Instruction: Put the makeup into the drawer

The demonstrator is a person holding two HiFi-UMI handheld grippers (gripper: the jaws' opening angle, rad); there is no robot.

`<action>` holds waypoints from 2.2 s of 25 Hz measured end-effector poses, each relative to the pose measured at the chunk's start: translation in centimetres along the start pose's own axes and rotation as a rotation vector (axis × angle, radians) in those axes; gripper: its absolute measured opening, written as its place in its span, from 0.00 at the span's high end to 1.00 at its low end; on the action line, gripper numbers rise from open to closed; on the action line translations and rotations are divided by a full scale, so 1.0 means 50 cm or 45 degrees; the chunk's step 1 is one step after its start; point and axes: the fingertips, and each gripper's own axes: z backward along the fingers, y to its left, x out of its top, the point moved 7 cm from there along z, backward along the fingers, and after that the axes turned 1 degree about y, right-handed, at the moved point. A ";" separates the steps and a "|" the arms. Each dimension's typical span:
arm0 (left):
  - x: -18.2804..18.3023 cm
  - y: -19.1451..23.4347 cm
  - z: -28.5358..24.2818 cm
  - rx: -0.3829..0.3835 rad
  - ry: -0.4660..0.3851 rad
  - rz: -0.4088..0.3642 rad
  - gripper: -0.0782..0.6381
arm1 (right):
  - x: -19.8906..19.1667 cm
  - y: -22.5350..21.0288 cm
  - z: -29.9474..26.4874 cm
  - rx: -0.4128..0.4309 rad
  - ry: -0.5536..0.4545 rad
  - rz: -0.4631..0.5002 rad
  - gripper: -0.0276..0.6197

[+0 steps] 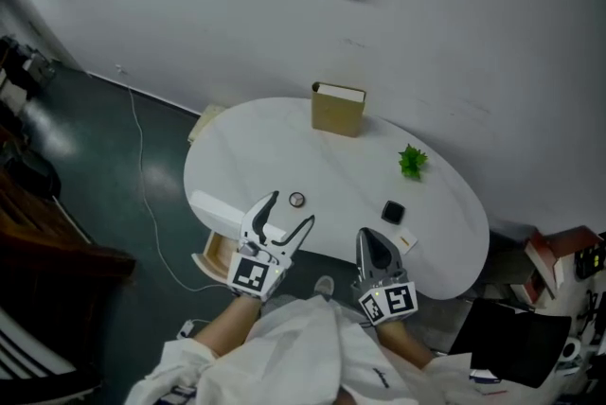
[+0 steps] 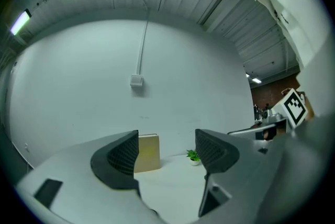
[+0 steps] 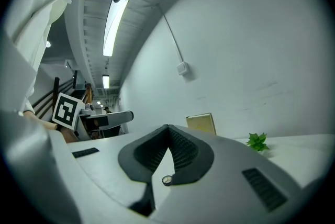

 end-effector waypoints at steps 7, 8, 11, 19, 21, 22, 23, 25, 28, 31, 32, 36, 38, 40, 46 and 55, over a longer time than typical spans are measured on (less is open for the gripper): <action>-0.049 0.041 -0.052 0.009 0.114 -0.007 0.41 | -0.034 -0.021 -0.088 0.045 0.077 -0.003 0.93; -0.059 0.051 -0.059 0.007 0.136 -0.008 0.40 | -0.042 -0.022 -0.104 0.047 0.088 -0.004 0.93; -0.102 0.074 -0.082 -0.020 0.171 -0.015 0.41 | -0.073 -0.027 -0.141 0.033 0.135 -0.003 0.93; -0.243 0.109 -0.113 -0.087 0.343 -0.002 0.41 | -0.194 -0.019 -0.212 -0.002 0.295 -0.046 0.93; -0.280 0.117 -0.122 -0.097 0.389 -0.007 0.41 | -0.226 -0.021 -0.229 0.001 0.332 -0.058 0.93; -0.299 0.121 -0.127 -0.103 0.412 -0.013 0.41 | -0.241 -0.023 -0.236 0.000 0.350 -0.059 0.93; -0.318 0.124 -0.132 -0.110 0.434 -0.023 0.41 | -0.255 -0.025 -0.243 -0.003 0.367 -0.059 0.93; -0.356 0.129 -0.142 -0.126 0.475 -0.051 0.41 | -0.280 -0.030 -0.258 -0.010 0.399 -0.057 0.93; -0.400 0.134 -0.156 -0.138 0.525 -0.069 0.41 | -0.311 -0.037 -0.276 -0.010 0.435 -0.050 0.93; -0.434 0.135 -0.173 -0.144 0.566 -0.085 0.41 | -0.335 -0.045 -0.290 -0.014 0.460 -0.057 0.93; -0.443 0.134 -0.178 -0.146 0.578 -0.090 0.41 | -0.343 -0.046 -0.293 -0.015 0.467 -0.062 0.93; -0.479 0.136 -0.197 -0.136 0.649 -0.102 0.43 | -0.366 -0.049 -0.303 -0.018 0.486 -0.073 0.93; -0.496 0.138 -0.202 -0.127 0.688 -0.089 0.44 | -0.374 -0.048 -0.305 -0.014 0.493 -0.074 0.93; -0.510 0.140 -0.206 -0.119 0.720 -0.074 0.45 | -0.379 -0.047 -0.305 -0.010 0.498 -0.078 0.93; -0.545 0.143 -0.224 -0.119 0.844 -0.041 0.45 | -0.392 -0.049 -0.302 0.005 0.514 -0.075 0.93; -0.561 0.132 -0.229 -0.092 0.917 -0.056 0.55 | -0.391 -0.053 -0.289 0.042 0.518 -0.076 0.93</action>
